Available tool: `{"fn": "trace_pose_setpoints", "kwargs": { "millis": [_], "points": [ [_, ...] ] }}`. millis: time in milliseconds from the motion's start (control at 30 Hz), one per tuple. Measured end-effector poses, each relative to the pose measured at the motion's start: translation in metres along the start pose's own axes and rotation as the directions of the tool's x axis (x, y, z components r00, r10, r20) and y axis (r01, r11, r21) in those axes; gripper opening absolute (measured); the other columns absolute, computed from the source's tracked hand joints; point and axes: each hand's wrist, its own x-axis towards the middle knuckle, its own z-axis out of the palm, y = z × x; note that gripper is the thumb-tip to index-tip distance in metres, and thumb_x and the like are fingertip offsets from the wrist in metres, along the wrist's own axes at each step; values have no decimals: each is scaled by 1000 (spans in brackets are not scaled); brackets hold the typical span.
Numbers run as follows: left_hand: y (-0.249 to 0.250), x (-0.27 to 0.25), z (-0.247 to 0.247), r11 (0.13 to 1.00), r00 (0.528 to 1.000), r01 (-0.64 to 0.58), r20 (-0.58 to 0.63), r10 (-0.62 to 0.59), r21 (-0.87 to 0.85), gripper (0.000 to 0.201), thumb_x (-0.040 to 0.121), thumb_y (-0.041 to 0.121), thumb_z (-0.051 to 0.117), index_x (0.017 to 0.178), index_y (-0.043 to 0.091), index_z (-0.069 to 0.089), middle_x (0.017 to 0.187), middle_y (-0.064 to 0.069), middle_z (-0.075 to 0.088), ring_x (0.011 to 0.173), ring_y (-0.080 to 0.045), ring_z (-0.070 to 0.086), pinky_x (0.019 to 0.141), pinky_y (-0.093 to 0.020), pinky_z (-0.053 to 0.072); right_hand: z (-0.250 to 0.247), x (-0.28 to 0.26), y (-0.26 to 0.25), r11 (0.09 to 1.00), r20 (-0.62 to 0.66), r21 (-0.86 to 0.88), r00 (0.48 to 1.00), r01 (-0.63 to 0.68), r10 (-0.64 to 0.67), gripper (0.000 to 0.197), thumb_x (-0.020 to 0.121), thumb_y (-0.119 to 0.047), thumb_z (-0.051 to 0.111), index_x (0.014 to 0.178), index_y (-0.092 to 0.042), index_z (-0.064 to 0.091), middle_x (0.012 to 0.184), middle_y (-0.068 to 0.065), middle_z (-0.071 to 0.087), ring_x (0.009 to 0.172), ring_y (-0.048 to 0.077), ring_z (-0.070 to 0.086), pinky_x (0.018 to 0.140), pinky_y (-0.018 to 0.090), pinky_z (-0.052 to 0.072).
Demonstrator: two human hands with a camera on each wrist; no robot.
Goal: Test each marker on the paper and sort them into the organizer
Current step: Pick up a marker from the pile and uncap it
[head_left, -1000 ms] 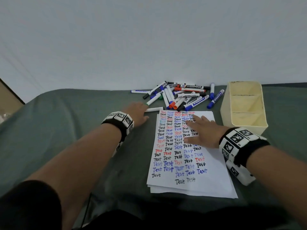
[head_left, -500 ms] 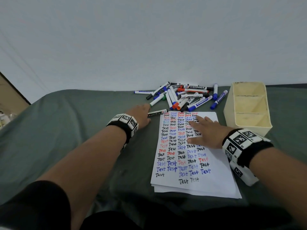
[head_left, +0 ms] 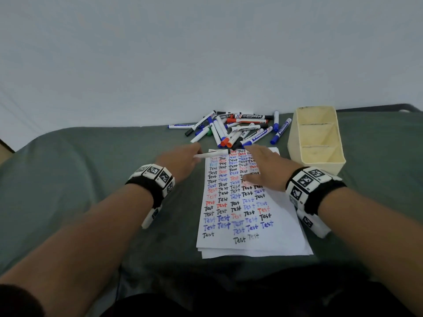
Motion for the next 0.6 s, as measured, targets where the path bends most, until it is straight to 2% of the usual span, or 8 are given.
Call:
{"fn": "trace_pose_setpoints", "kwargs": {
  "millis": [100,200,267,333,367,433,467,600],
  "points": [
    [19,-4,-3,990,993,-118,-12,117,-77,13,102,30,51,115,31,56,96,6,59,72,-3,51,56,-24,35,-2,-4,-2,999,-87,20,995,46,-44,91,96,-48,62,160,-25,2,170,5,7,153,25,22,120,46,32],
    [38,-9,-4,963,969,-245,11,248,-113,16,102,28,54,118,28,55,102,5,61,79,-7,54,61,-22,40,-4,-5,-4,996,-136,5,987,90,-89,83,98,-43,60,160,-25,8,168,3,14,153,23,21,119,47,33],
    [49,-13,-3,950,956,-287,22,292,-123,18,103,29,53,121,28,52,105,4,61,85,-13,57,69,-29,46,-4,-5,-5,993,-162,-11,980,115,-116,69,100,-40,58,158,-24,23,161,3,32,147,22,30,115,44,37],
    [58,-17,-2,949,955,-285,43,293,-133,19,104,31,50,123,27,50,105,2,61,86,-17,58,75,-36,51,-5,-4,-7,992,-160,-40,979,119,-124,51,102,-37,55,149,-23,42,143,2,52,133,22,42,105,41,44],
    [61,-18,-1,953,958,-274,53,283,-130,20,105,32,48,124,27,49,103,1,61,83,-17,59,74,-37,52,-5,-3,-8,991,-154,-68,980,118,-127,40,103,-36,53,140,-22,51,130,2,59,123,21,48,98,39,47],
    [66,-19,1,965,965,-243,74,250,-95,19,106,34,45,123,26,48,100,1,61,77,-16,59,69,-36,52,-6,-1,-9,986,-134,-122,982,116,-132,21,104,-34,50,115,-20,60,105,2,64,99,20,54,82,37,48],
    [68,-18,2,972,968,-226,92,232,-66,17,106,35,43,119,25,48,98,1,61,75,-16,59,67,-36,51,-6,0,-9,985,-123,-131,984,115,-131,19,105,-34,49,108,-19,61,98,2,63,92,20,55,78,36,47],
    [68,-14,9,976,963,-215,171,206,32,16,107,40,37,101,27,45,87,4,57,71,-15,56,58,-31,41,-4,3,-6,987,-101,-127,988,100,-113,19,105,-34,49,106,-20,61,94,0,60,84,19,56,70,34,43]
  ]
}}
